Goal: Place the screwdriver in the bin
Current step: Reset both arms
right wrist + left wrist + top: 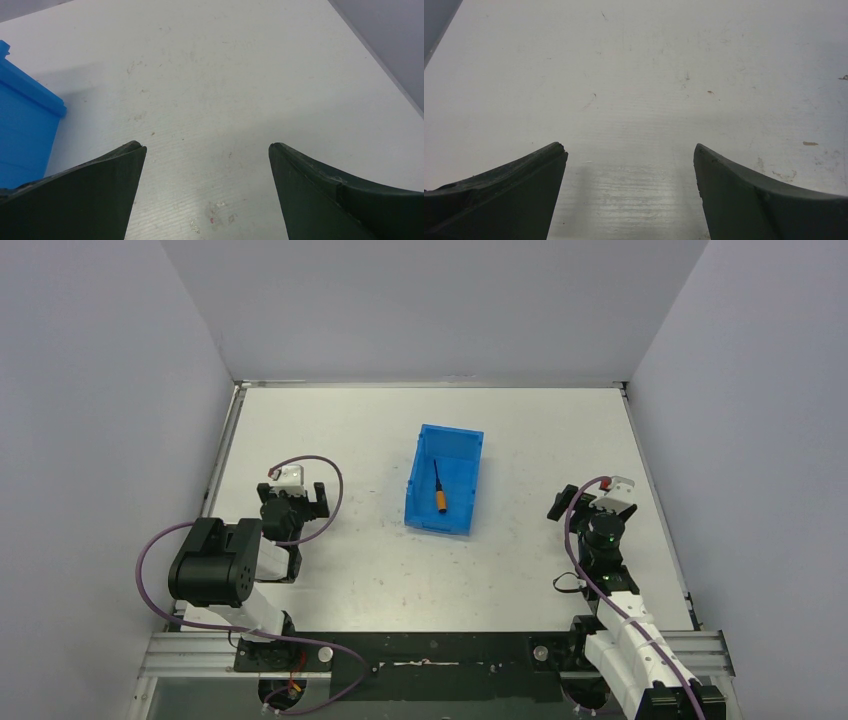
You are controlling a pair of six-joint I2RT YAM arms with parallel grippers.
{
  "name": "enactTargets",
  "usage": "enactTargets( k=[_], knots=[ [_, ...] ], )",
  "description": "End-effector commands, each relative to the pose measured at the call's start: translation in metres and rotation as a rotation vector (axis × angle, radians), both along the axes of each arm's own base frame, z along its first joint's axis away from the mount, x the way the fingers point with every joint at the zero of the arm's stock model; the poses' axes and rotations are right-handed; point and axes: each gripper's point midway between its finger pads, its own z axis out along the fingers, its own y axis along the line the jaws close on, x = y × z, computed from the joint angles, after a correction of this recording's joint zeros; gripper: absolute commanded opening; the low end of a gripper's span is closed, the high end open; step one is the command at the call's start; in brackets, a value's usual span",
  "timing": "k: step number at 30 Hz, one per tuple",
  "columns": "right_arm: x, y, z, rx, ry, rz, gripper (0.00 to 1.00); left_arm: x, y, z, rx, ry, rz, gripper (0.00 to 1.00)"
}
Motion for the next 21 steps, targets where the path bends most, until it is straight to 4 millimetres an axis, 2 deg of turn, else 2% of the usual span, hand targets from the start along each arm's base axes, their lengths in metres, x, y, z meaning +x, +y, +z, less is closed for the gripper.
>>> enactTargets(
  k=[1, 21],
  knots=[
    [0.0066, -0.004, 0.0166, -0.006, -0.059, -0.019, 1.0, 0.0114, -0.0003, 0.0224, -0.007, -0.086, -0.003, 0.97],
    [0.0045, -0.0025, 0.0194, -0.005, -0.077, -0.01, 1.0, 0.0114, -0.0004, 0.0222, -0.007, -0.085, -0.004, 0.97]
  ],
)
